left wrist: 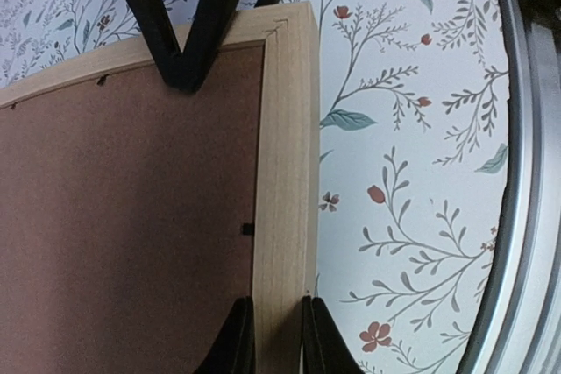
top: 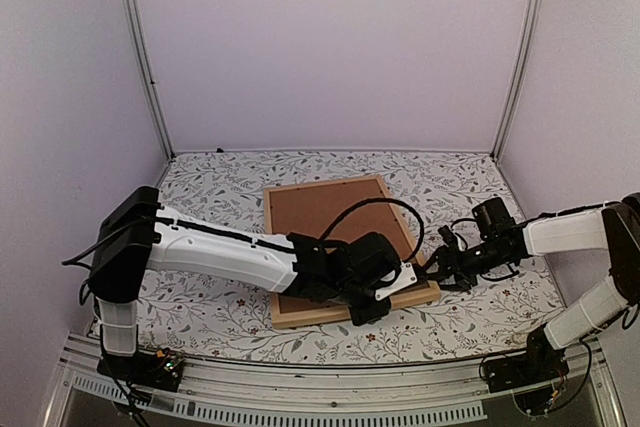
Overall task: Put the photo into the frame
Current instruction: Pick up the photo frame from the center of the board, then turn over the photo frame.
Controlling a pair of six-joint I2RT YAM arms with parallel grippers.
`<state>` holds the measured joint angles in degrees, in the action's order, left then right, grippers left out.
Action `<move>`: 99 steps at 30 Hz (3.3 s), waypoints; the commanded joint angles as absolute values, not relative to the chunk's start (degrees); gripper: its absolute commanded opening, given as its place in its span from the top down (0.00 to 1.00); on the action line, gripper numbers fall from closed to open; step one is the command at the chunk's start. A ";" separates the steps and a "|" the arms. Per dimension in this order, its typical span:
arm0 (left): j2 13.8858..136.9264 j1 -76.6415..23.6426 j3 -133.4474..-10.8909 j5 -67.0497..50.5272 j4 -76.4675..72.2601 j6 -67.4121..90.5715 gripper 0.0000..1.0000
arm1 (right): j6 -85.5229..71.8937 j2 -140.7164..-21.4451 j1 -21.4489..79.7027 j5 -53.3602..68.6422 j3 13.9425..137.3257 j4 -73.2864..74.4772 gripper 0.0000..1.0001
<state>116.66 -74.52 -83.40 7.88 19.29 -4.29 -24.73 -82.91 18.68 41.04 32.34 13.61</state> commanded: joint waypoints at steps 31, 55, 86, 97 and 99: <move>112.41 -74.34 -77.17 11.64 12.24 -0.66 0.66 | -32.71 -78.69 17.98 53.48 32.76 5.95 0.92; 110.57 -79.87 -71.22 45.52 15.84 -2.03 0.18 | -33.35 -78.39 17.94 55.84 44.56 16.78 1.00; 102.80 -80.01 -68.84 54.70 18.00 -5.26 0.85 | -32.12 -80.56 17.87 53.38 46.74 19.77 0.58; 95.78 -78.88 -75.62 52.17 21.54 -11.38 0.98 | -25.09 -79.90 12.98 49.88 59.06 32.28 0.37; 94.79 -77.72 -78.30 50.58 24.05 -11.70 1.00 | -23.57 -79.83 11.08 49.48 61.60 34.58 0.36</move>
<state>100.25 -80.12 -71.61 52.90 25.45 -13.15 -28.21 -81.03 14.09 51.05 56.66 28.45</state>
